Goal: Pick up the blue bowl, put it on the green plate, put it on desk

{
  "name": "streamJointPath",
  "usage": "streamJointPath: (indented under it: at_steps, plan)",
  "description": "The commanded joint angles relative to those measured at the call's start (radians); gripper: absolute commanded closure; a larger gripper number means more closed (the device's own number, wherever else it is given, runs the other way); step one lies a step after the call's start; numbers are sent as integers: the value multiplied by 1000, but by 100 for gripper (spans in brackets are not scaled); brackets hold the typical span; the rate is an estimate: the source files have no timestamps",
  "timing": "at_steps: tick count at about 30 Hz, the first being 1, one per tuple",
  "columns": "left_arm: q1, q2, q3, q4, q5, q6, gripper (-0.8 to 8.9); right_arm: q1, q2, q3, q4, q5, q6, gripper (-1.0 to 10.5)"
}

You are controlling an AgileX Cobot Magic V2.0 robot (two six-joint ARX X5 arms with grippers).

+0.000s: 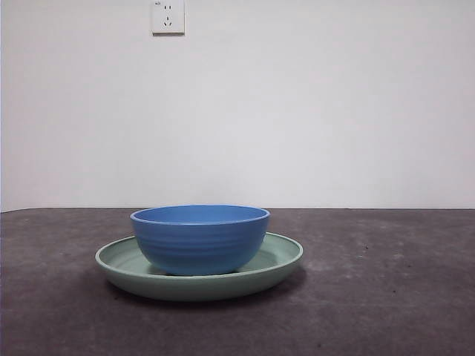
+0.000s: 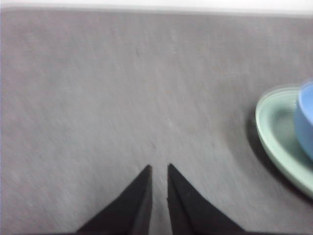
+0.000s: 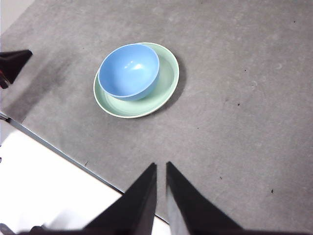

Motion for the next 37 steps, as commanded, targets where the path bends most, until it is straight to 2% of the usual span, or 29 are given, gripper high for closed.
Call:
streamJointPath:
  at_steps: [1,5,37]
  plan:
    - [18,-51,-27,19,-14,6,762,7,5,18,15,1,11,919]
    - [50,-69,-44,64,-101,5,762,7,5,18,15,1,11,919]
    - [53,-69,-44,56,-101,-5,763,6,5,16,15,3,11,919]
